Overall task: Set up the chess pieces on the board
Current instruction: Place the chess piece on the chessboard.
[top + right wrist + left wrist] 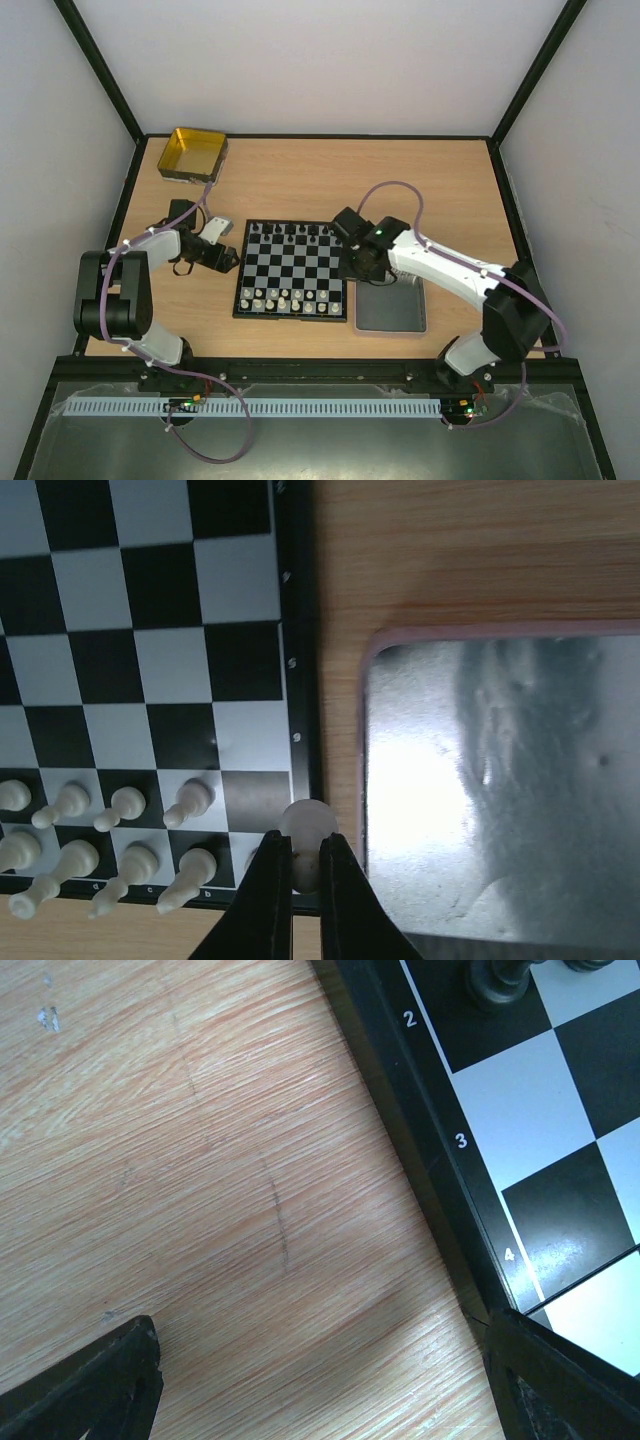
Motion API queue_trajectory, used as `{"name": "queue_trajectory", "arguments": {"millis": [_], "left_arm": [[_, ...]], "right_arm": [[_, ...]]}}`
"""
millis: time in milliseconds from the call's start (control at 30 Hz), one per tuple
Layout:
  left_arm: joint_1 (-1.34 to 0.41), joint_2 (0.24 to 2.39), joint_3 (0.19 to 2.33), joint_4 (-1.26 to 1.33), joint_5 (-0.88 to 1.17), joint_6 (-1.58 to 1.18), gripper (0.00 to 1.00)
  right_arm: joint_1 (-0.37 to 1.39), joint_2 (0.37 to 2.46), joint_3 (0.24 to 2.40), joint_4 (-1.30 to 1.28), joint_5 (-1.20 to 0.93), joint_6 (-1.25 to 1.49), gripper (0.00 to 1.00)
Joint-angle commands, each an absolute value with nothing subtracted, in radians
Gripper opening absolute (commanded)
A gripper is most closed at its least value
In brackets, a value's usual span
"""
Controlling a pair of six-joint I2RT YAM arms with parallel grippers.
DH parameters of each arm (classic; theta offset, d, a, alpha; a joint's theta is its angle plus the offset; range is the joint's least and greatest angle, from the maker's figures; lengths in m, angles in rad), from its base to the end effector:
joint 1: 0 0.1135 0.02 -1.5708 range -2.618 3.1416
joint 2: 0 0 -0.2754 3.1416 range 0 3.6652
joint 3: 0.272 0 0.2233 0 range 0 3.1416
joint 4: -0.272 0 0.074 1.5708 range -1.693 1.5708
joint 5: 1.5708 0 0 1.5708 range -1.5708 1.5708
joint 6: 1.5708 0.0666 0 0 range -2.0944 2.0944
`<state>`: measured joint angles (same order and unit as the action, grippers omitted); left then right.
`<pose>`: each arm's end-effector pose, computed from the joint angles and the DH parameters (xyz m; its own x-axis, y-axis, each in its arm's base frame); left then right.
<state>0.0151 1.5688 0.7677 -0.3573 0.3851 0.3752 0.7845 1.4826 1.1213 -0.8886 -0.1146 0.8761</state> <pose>0.2670 -0.0210 0.1518 -0.8023 0.3276 -0.4990 0.4628 0.8694 -0.1733 0.1803 0.1907 0.2349 -0.9887 0.0914 -0.1186 0.0504 0.9488 0.3118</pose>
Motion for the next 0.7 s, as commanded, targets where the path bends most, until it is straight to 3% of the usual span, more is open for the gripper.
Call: {"name": "queue_trajectory", "arguments": {"millis": [0, 667], "left_arm": [[0.009, 1.591, 0.761, -0.409, 0.392, 0.382, 0.88], [0.013, 1.585, 0.76, -0.409, 0.4, 0.385, 0.88]], "right_arm": [[0.854, 1.554, 1.152, -0.896, -0.111, 0.913, 0.02], [0.905, 1.699, 1.166, -0.81, -0.164, 0.903, 0.02]]}}
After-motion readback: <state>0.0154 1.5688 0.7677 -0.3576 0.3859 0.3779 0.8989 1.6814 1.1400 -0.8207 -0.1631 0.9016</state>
